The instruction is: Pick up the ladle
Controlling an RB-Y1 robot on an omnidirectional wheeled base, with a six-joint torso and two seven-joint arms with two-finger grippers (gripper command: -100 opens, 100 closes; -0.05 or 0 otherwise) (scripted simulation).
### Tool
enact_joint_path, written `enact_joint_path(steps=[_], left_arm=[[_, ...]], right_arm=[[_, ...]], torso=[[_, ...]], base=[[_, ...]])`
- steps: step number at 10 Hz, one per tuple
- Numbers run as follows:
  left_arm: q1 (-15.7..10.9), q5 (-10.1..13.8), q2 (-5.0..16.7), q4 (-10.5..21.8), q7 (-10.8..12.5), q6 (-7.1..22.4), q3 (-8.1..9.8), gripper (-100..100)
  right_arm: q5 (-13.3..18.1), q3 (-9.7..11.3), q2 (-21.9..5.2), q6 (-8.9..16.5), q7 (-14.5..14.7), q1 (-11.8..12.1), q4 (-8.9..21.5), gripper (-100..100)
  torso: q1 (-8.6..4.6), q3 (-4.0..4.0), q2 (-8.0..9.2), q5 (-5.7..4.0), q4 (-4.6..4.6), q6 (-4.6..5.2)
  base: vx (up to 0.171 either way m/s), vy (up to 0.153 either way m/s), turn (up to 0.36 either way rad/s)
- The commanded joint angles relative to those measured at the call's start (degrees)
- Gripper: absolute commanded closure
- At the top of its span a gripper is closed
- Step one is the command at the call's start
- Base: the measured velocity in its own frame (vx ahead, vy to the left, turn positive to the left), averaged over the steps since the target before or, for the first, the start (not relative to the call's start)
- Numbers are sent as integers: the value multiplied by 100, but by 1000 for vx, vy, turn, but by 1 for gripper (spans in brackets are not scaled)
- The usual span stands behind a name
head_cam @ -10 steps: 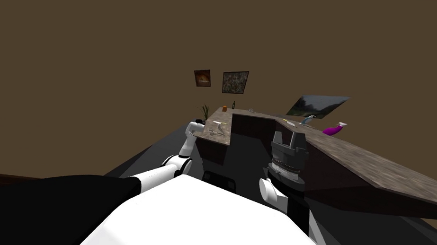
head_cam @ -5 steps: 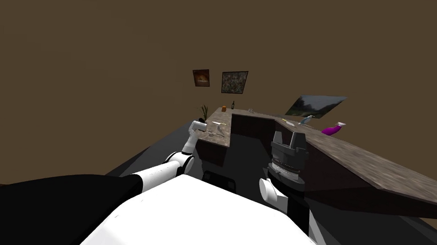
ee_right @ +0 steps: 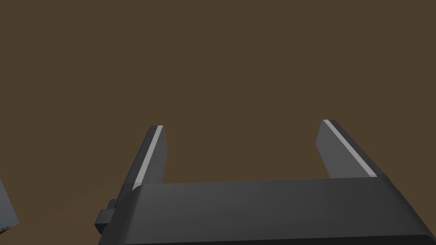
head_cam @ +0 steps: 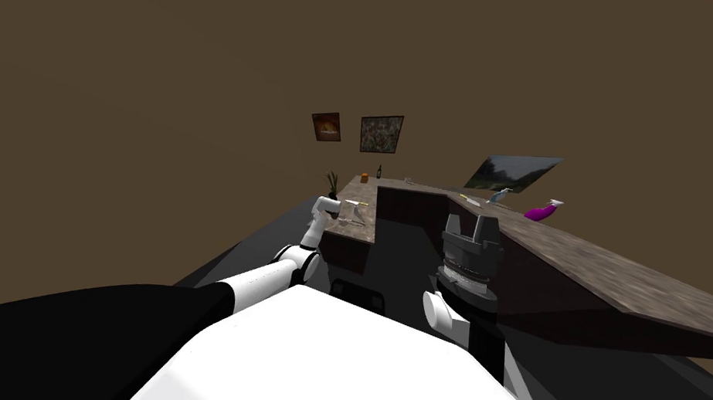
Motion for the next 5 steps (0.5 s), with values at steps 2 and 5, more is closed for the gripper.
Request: enact_joint_path(steps=[2,5], left_arm=[[-130,63,-49,198,18,322,-37,-100],[-282,162,-160,490,46,748,-102,-100]], right_arm=[[0,0,0,0,0,0,0,0],[0,0,0,0,0,0,0,0]], torso=[[-2,-1,-2,-1,0,1],[-1,0,0,0,0,0]], base=[[56,10,-22],[59,14,-23]])
